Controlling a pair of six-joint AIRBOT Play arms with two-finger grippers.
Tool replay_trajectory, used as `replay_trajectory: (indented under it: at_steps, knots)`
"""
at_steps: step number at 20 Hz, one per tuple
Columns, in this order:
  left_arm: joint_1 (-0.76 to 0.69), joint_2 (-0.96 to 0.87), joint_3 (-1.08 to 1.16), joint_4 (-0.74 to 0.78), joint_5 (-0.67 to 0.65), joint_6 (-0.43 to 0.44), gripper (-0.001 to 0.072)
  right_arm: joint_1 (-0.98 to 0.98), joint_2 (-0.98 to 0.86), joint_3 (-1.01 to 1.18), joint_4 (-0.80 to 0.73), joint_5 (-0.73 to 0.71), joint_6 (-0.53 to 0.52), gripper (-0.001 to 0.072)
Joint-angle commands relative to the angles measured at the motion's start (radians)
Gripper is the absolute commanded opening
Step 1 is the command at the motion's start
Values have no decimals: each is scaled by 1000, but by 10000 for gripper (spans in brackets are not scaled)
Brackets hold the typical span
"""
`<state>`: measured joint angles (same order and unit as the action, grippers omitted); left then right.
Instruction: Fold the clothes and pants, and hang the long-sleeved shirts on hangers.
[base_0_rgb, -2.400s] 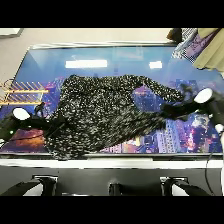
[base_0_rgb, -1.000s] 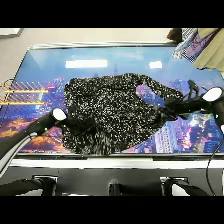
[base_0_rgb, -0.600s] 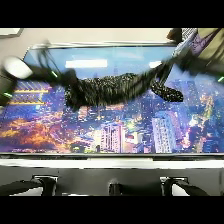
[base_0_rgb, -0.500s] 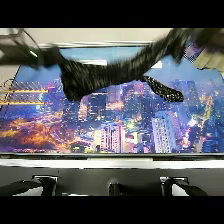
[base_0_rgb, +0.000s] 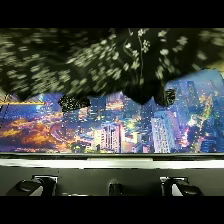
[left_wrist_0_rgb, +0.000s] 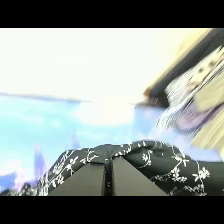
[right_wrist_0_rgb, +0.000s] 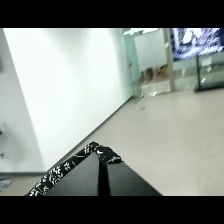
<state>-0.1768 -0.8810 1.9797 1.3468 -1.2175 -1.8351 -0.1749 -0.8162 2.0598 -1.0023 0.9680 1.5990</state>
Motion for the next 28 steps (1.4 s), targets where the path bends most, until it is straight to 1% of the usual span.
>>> replay_trajectory:
  at_steps: [1, 4, 6, 7, 9, 11, 13, 15, 17, 18, 19, 20, 22, 24, 26, 27, 28]
  knots:
    - [1, 125, -14, 16, -5, -43, 19, 0, 106, 11, -144, 3, 73, 17]
    - [1, 113, -20, 17, 0, -43, 19, 0, 72, 11, -160, -31, 105, 17]
    - [1, 64, -51, 26, 36, -42, 19, 0, 0, 11, -151, -24, 130, 17]
    - [1, 29, -72, 37, 66, -42, 19, 0, -52, 11, -129, -23, 126, 17]
    - [1, -69, -125, 53, 164, -39, 19, 0, -168, -1, -75, -27, 108, 17]
    - [1, -206, -156, 51, 281, -39, 19, 0, -326, -3, 3, -17, 80, 18]
    - [1, -375, -159, 49, 378, -35, 20, 0, -491, -3, 93, -16, 37, 18]
    - [1, -550, -159, 33, 507, 0, 19, 0, -650, -3, 156, -52, -14, 18]
    - [1, -709, -159, 28, 672, 4, 20, 8, -793, -3, 169, -112, -22, 18]
    - [1, -782, -159, -5, 742, 3, 20, 13, -856, -3, 171, -138, -23, 18]
    - [1, -843, -159, -54, 779, 3, 20, 32, -920, -3, 171, -152, -23, 18]
    - [1, -901, -159, -105, 780, 3, 20, 55, -974, -3, 170, -160, -36, 18]
    - [-2, -989, -159, -143, 716, 3, 19, 97, -1067, -3, 150, -163, -70, 18]
    - [-1, -1041, -159, -143, 607, 3, 19, 137, -1129, -3, 82, -153, -69, 18]
    - [1, -1061, -159, -143, 487, 3, 23, 162, -1155, -3, 27, -108, -69, 19]
    - [4, -1060, -159, -143, 434, 3, 46, 167, -1152, -3, 3, -76, -66, 81]
    - [9, -1053, -159, -144, 394, 3, 183, 166, -1140, -3, -18, -43, -66, 172]
